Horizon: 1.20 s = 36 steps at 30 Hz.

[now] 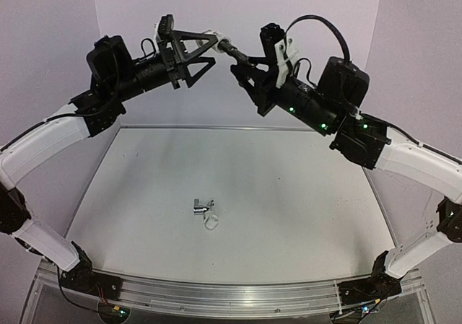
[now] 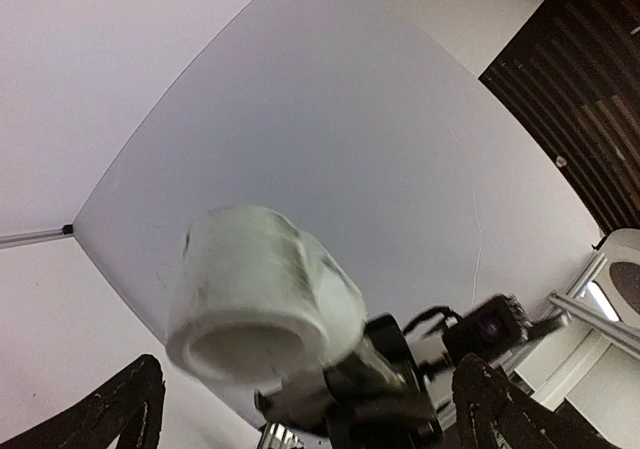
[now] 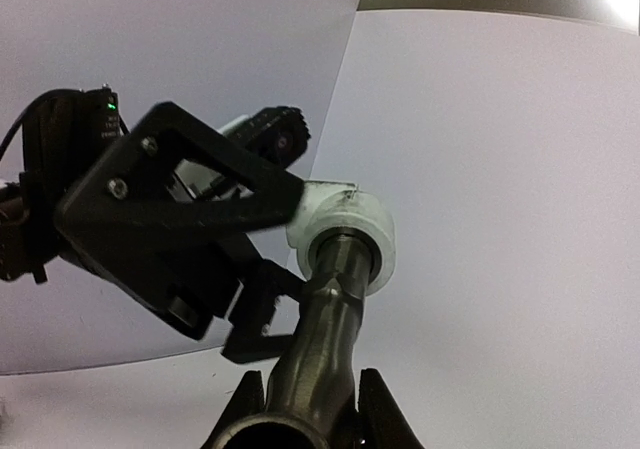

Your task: Install the water faucets

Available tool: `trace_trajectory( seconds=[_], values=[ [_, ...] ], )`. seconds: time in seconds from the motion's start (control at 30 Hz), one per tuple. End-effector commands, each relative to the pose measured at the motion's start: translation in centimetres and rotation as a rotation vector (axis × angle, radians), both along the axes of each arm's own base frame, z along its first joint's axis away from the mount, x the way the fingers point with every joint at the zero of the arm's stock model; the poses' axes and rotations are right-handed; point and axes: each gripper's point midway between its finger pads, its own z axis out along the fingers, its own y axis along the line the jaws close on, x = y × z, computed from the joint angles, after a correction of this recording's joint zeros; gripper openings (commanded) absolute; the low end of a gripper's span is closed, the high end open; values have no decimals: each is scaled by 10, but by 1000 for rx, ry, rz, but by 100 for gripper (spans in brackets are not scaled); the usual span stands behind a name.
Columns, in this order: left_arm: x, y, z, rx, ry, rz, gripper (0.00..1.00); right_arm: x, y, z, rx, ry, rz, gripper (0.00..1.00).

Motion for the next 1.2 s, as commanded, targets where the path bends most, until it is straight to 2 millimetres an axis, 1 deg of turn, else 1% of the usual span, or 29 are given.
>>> trace_trajectory(
  seconds=[0.0, 0.07, 0.1, 0.13, 0.17, 0.2, 0.27, 0.3, 0.33, 0.4, 0.47, 0.57, 0.63, 0.73, 0.83, 0.97, 1.03, 1.17],
  values=[
    [-45, 24, -3, 141, -17, -54, 100, -19, -47, 41, 61, -53, 88, 0],
    [-57, 31, -16, 227, 31, -81, 100, -25, -52, 30, -14, -63, 145, 0],
    [-62, 34, -21, 262, 47, -87, 100, -31, -56, 27, -53, -77, 188, 0],
    [-69, 38, -24, 296, 65, -102, 100, -36, -60, 19, -110, -87, 226, 0],
    [-77, 40, -24, 315, 70, -130, 100, -49, -59, 9, -181, -106, 297, 0],
    [-84, 41, -31, 345, 98, -169, 100, -61, -59, 1, -243, -119, 355, 0],
    [-98, 38, -40, 385, 143, -268, 99, -82, -59, -14, -331, -117, 463, 0],
    [-102, 35, -46, 404, 177, -310, 98, -90, -60, -20, -356, -99, 504, 0],
    [-104, 32, -53, 421, 209, -345, 96, -97, -59, -22, -370, -78, 547, 0],
    [-107, 28, -63, 439, 256, -396, 93, -104, -58, -24, -378, -39, 598, 0],
    [-109, 27, -63, 417, 261, -418, 91, -108, -55, -20, -365, -6, 635, 0],
    [-110, 30, -58, 368, 233, -392, 90, -107, -51, -10, -324, 66, 664, 0],
    [-109, 30, -60, 370, 234, -384, 89, -106, -48, -5, -298, 116, 678, 0],
    [-111, 27, -58, 354, 212, -387, 85, -107, -44, -3, -277, 174, 708, 0],
    [-113, 21, -54, 327, 186, -413, 79, -107, -39, -6, -259, 255, 745, 0],
    [-118, 12, -52, 313, 173, -463, 73, -106, -35, -3, -242, 293, 764, 0],
    [-120, 10, -49, 291, 162, -481, 67, -106, -33, -1, -233, 311, 774, 0],
    [-122, 10, -41, 249, 123, -491, 48, -107, -29, 2, -210, 378, 808, 0]
  ],
)
